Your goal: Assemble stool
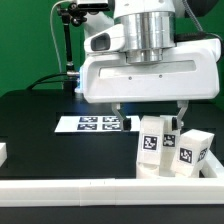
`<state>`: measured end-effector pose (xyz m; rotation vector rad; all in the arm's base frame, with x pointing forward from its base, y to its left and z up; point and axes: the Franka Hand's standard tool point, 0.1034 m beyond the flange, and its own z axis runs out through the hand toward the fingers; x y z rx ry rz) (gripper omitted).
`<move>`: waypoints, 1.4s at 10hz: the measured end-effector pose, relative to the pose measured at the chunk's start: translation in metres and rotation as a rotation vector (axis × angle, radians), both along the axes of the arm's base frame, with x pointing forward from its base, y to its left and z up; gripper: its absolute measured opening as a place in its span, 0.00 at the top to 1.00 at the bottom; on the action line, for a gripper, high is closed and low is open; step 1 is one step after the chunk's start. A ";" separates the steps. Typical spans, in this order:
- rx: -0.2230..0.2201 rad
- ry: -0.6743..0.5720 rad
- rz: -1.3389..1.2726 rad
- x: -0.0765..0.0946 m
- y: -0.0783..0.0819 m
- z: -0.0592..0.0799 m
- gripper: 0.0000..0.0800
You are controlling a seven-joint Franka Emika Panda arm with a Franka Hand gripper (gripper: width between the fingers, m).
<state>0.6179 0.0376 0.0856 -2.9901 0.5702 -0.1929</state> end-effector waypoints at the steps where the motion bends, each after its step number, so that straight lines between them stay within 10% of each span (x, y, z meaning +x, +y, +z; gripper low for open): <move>1: 0.000 0.000 0.001 0.000 -0.002 0.000 0.20; 2: -0.002 0.001 0.012 0.001 -0.004 0.000 0.45; 4: -0.004 -0.001 0.020 0.001 -0.005 -0.001 0.58; 14: 0.118 0.025 -0.592 0.001 0.004 -0.002 0.58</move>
Offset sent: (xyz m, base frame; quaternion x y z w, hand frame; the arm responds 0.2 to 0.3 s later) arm 0.0000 0.0000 0.0000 0.0000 0.0000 0.0000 1.0000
